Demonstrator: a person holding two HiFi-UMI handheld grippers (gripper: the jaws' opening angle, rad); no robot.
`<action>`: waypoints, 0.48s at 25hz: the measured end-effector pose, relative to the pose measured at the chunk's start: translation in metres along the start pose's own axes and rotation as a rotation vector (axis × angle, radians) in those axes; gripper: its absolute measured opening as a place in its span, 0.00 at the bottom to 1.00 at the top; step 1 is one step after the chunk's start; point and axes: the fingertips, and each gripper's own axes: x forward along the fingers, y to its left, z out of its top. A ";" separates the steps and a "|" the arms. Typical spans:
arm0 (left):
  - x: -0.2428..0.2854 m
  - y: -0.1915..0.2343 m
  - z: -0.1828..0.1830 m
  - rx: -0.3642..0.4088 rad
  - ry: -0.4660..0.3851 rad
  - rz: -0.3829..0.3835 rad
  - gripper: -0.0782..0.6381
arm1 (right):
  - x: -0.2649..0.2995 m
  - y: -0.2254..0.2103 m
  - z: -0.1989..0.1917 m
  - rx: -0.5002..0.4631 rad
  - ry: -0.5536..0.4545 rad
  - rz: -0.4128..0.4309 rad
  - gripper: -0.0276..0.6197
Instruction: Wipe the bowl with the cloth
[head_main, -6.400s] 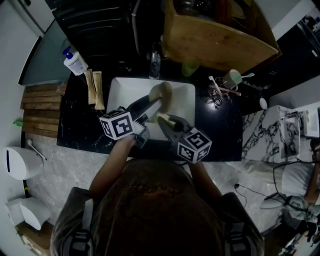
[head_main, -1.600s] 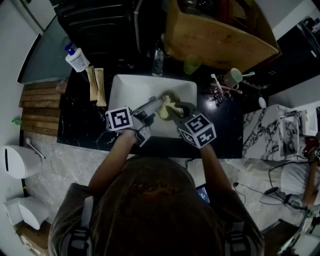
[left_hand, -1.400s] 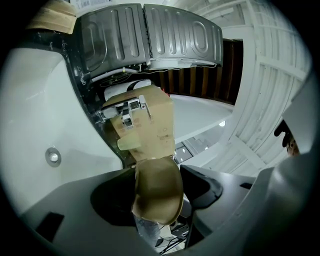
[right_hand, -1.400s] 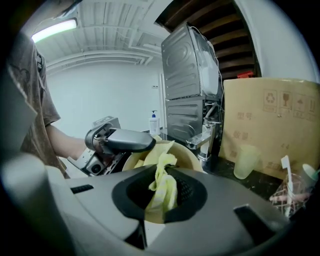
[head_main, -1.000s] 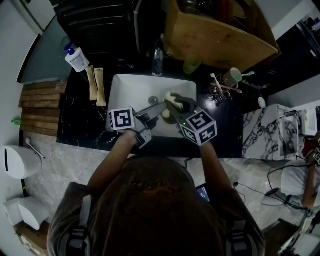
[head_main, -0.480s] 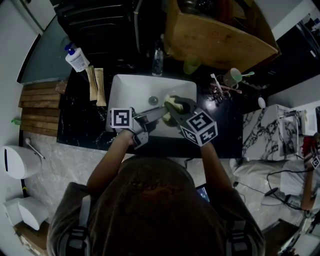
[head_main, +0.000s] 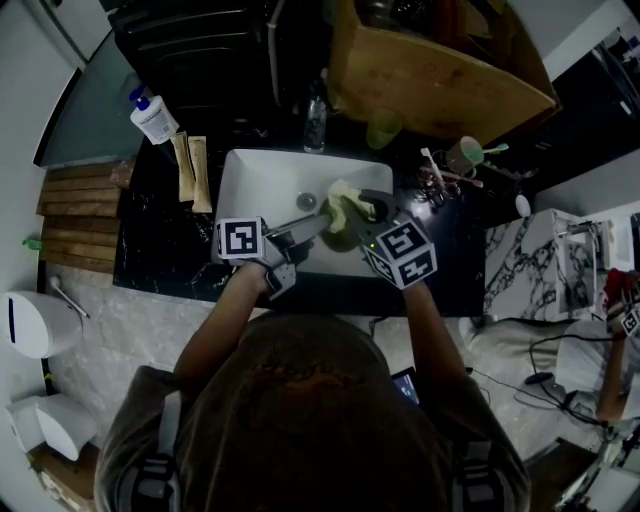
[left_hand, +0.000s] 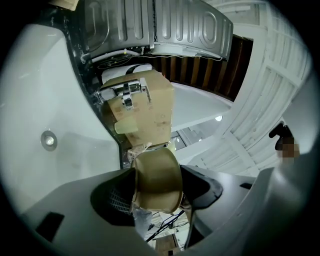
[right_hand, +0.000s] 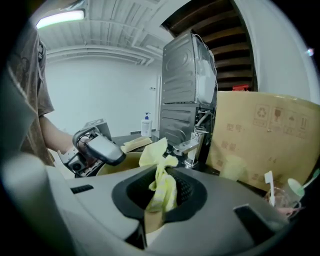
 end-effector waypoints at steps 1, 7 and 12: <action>-0.001 0.001 0.001 0.006 -0.003 0.005 0.50 | -0.001 -0.003 -0.001 -0.006 0.006 -0.012 0.08; -0.005 0.004 0.013 0.047 -0.053 0.043 0.50 | -0.004 -0.013 -0.008 -0.064 0.045 -0.045 0.08; -0.007 0.007 0.021 0.024 -0.092 0.052 0.50 | -0.007 -0.008 -0.019 -0.040 0.080 -0.019 0.08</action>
